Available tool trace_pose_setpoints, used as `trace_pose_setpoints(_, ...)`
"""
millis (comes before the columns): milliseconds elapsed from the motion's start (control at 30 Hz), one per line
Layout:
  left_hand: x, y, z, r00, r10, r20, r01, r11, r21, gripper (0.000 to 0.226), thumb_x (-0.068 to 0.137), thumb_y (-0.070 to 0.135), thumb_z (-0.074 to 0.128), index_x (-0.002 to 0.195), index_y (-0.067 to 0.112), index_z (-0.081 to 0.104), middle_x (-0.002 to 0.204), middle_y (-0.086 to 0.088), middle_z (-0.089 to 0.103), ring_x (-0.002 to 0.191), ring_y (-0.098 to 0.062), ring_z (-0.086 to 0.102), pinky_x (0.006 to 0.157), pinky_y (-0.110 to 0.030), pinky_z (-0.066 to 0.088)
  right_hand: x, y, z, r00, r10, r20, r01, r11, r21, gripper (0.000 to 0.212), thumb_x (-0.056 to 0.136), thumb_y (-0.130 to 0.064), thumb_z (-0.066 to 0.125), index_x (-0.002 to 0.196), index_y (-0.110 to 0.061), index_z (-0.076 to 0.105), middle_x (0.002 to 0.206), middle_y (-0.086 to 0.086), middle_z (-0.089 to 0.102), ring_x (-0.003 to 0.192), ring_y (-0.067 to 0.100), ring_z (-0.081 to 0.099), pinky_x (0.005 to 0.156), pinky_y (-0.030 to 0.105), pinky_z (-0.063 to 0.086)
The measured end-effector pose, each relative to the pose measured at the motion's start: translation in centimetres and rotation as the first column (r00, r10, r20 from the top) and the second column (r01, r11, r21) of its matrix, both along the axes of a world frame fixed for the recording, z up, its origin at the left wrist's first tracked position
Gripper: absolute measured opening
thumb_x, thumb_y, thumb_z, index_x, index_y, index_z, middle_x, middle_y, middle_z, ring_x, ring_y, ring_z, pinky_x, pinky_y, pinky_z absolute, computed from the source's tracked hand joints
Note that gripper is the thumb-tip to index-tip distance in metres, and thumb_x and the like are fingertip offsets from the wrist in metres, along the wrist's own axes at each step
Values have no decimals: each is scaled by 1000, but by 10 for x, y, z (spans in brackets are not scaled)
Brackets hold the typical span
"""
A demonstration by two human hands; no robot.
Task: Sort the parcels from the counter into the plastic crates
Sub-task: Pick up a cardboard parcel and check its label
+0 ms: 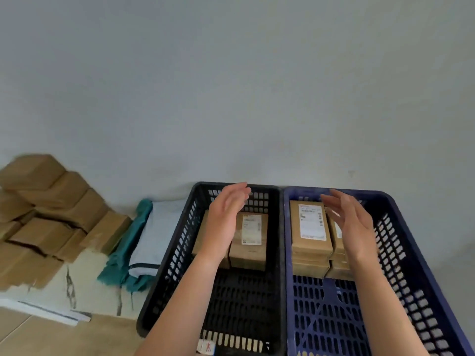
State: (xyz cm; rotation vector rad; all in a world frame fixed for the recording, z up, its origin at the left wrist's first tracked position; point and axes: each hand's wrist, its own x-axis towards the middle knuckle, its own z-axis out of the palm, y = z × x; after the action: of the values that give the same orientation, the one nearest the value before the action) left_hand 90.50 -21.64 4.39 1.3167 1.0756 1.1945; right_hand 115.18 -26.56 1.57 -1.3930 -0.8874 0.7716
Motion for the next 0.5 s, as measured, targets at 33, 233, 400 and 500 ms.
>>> trace_pose_setpoints(33,-16,-1,3,1000,26,7,-26,1000,6,46,87,53,63,125,28,72,123,8,75,125,-9,65,115,-41,47,-14,5,3,1000,23,5,-23,1000,1,35,114,-32,37,132,-21,65,120,-3,75,115,5,69,110,36,51)
trace_pose_setpoints(233,-120,-8,17,985,169,36,-170,985,28,28,99,35,60,123,28,72,123,10,75,124,-7,65,117,-41,46,-110,26,25,989,131,75,-133,991,18,39,113,-37,38,138,-21,65,123,-5,75,120,9,67,114,42,48)
trace_pose_setpoints(400,-227,-21,27,954,291,68,-293,956,22,41,87,53,63,120,31,73,121,10,75,125,-9,65,117,-40,45,-212,36,40,978,192,81,-196,980,43,37,113,-36,40,137,-21,65,123,-4,75,120,9,68,115,44,48)
trace_pose_setpoints(500,-299,-32,29,930,353,98,-356,935,9,25,104,31,58,124,24,72,120,8,76,122,-7,66,117,-41,46,-279,40,45,965,246,96,-252,966,63,36,113,-35,40,134,-20,67,120,-3,77,119,10,69,113,44,49)
